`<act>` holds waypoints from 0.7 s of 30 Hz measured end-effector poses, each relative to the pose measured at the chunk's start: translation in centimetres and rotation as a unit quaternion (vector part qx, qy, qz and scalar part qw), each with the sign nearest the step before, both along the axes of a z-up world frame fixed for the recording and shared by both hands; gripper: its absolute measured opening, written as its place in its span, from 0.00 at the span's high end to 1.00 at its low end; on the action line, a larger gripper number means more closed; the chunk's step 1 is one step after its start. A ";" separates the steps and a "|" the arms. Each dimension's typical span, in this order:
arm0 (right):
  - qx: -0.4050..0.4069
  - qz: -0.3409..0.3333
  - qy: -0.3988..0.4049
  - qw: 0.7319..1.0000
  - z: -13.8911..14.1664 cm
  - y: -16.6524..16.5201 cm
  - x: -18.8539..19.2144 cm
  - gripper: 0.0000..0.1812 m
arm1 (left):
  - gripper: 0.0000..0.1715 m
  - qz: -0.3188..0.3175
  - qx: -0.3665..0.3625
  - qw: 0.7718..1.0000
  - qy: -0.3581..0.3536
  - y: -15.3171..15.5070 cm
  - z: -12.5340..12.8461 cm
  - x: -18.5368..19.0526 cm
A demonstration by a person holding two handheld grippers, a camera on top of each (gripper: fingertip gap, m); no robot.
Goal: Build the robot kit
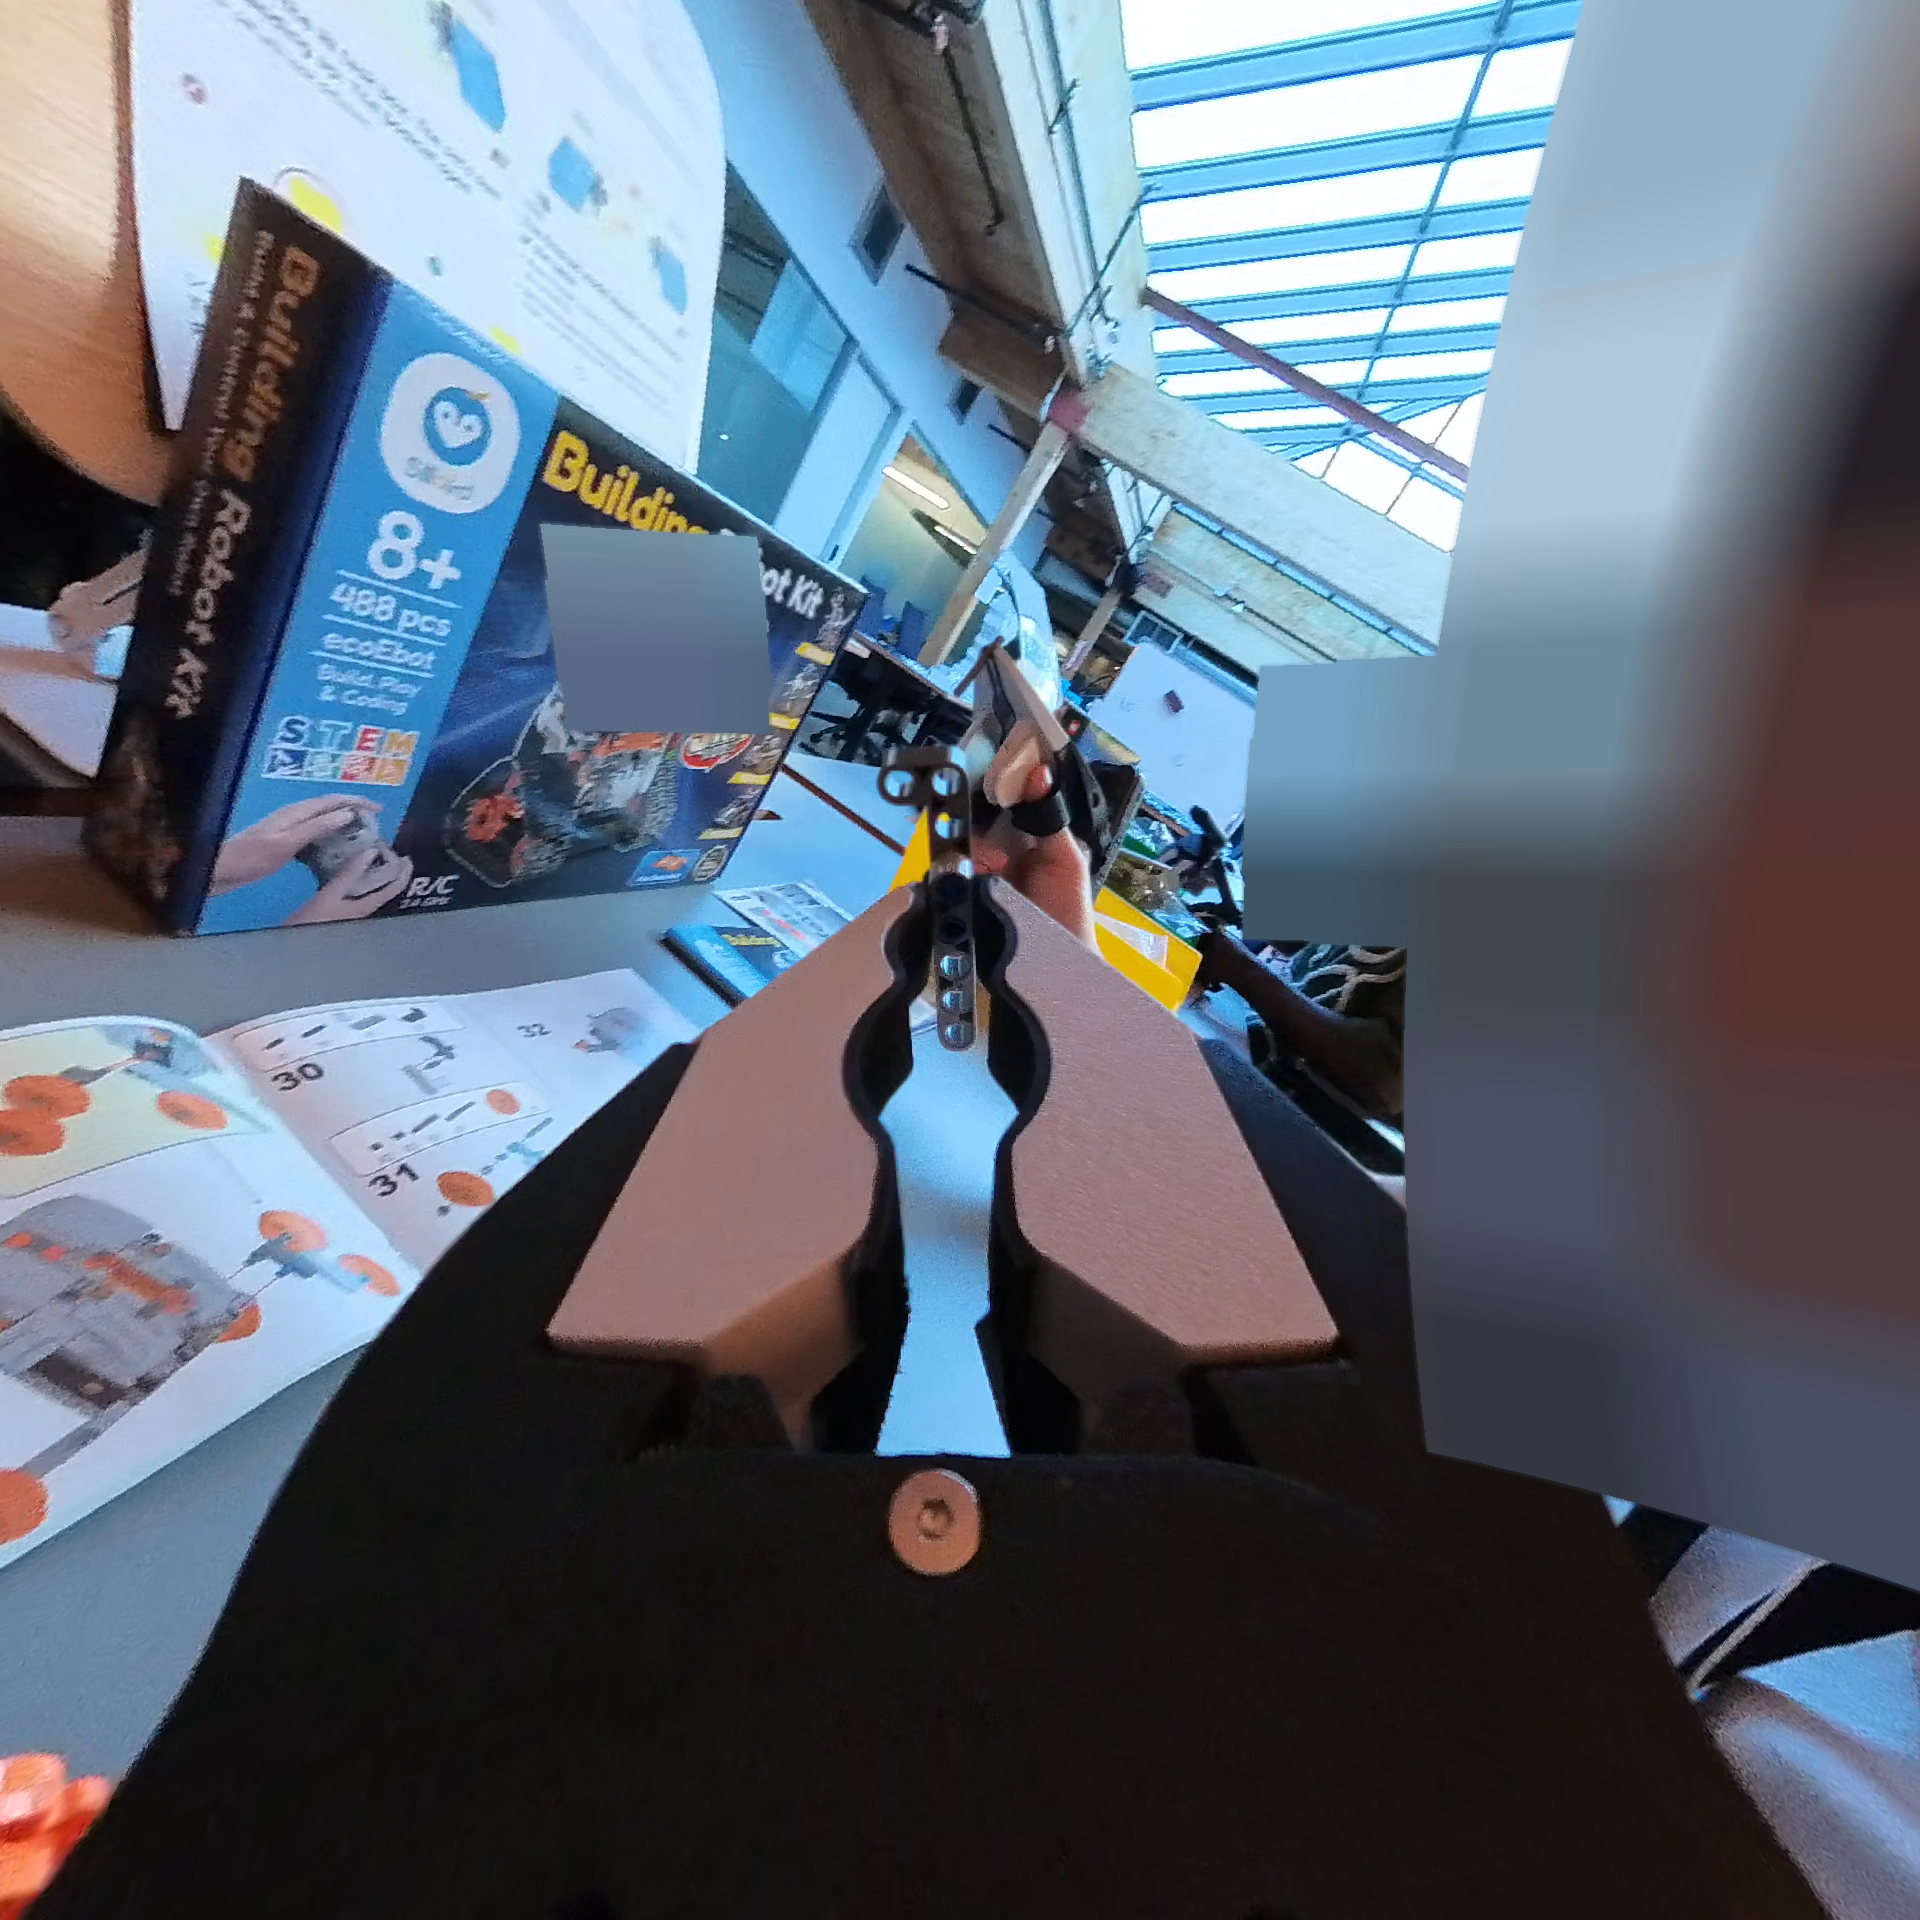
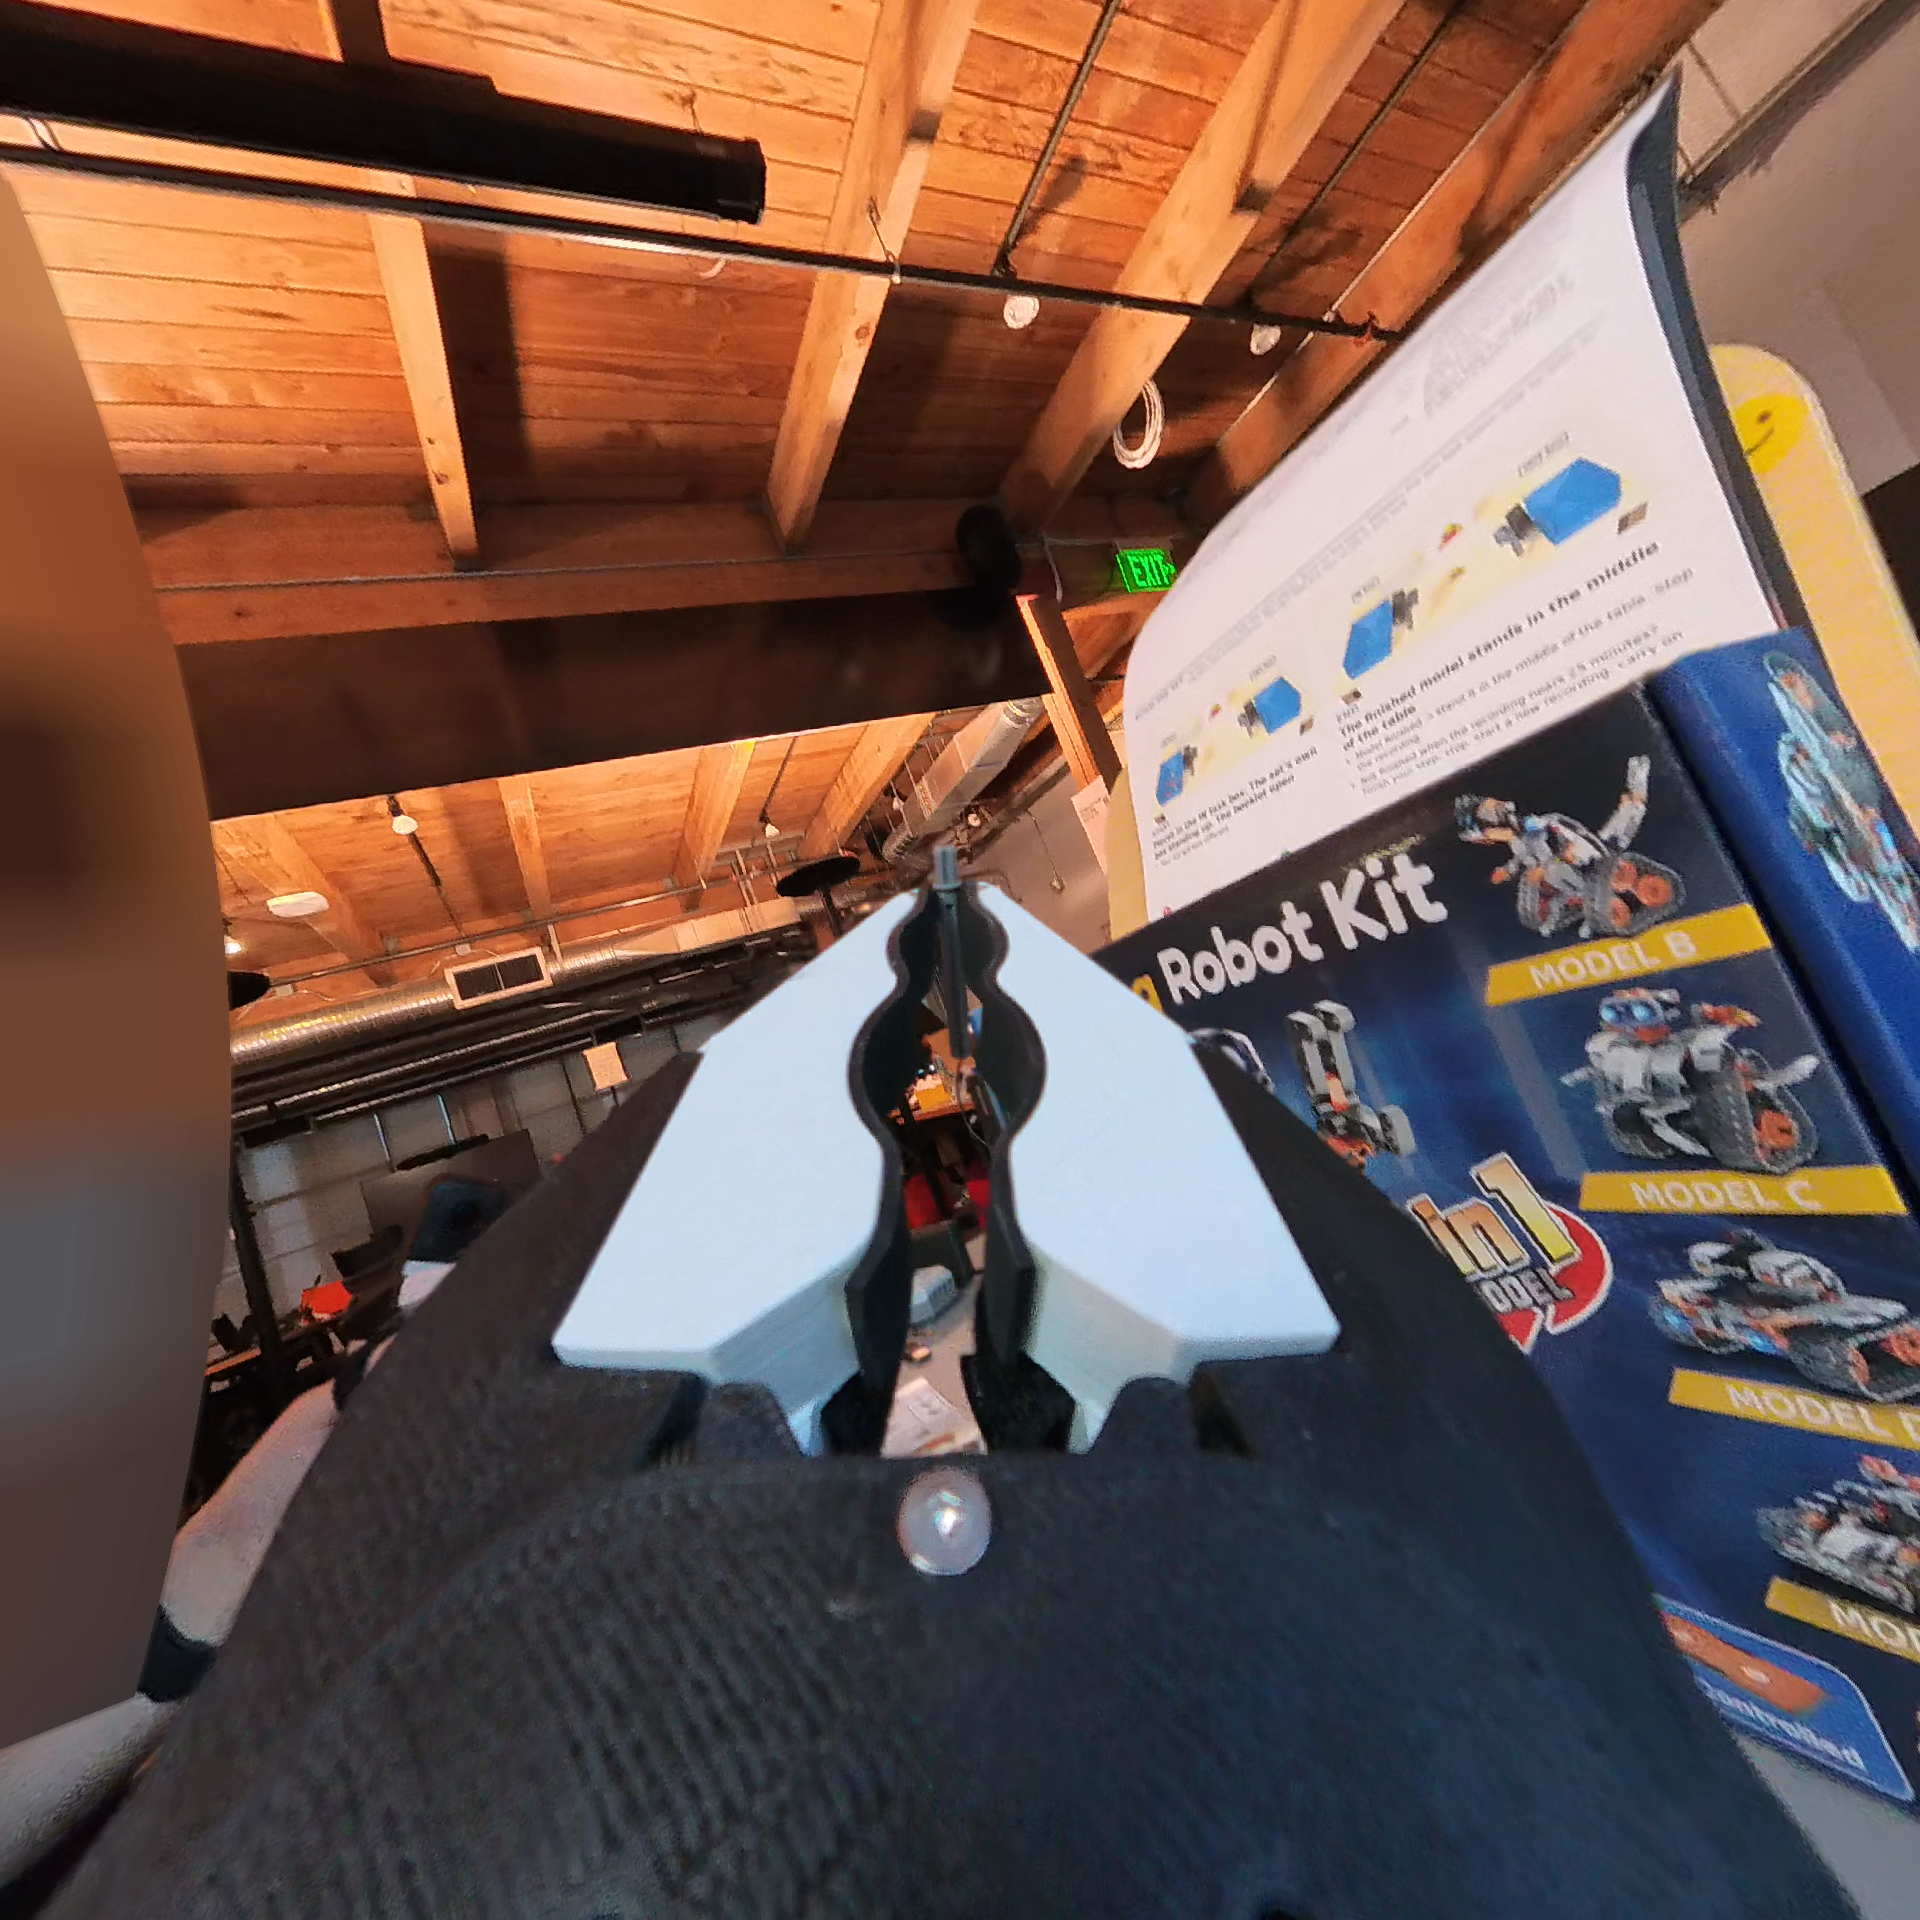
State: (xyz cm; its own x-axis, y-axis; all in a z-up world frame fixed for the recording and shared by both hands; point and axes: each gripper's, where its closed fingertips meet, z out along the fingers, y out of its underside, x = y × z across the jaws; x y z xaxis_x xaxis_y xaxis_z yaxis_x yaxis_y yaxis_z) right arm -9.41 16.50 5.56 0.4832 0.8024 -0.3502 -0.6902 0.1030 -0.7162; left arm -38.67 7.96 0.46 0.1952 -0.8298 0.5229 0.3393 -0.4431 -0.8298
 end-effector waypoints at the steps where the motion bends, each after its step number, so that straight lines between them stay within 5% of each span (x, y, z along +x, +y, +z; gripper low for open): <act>1: -0.004 -0.002 -0.004 1.000 -0.3 0.2 -0.1 0.98 | 0.97 0.003 -0.002 1.000 0.002 0.2 -0.2 -0.1; 21: -0.051 -0.015 -0.023 0.998 -3.8 2.4 -0.1 0.99 | 0.97 0.003 -0.032 0.999 0.023 1.1 -2.1 0.3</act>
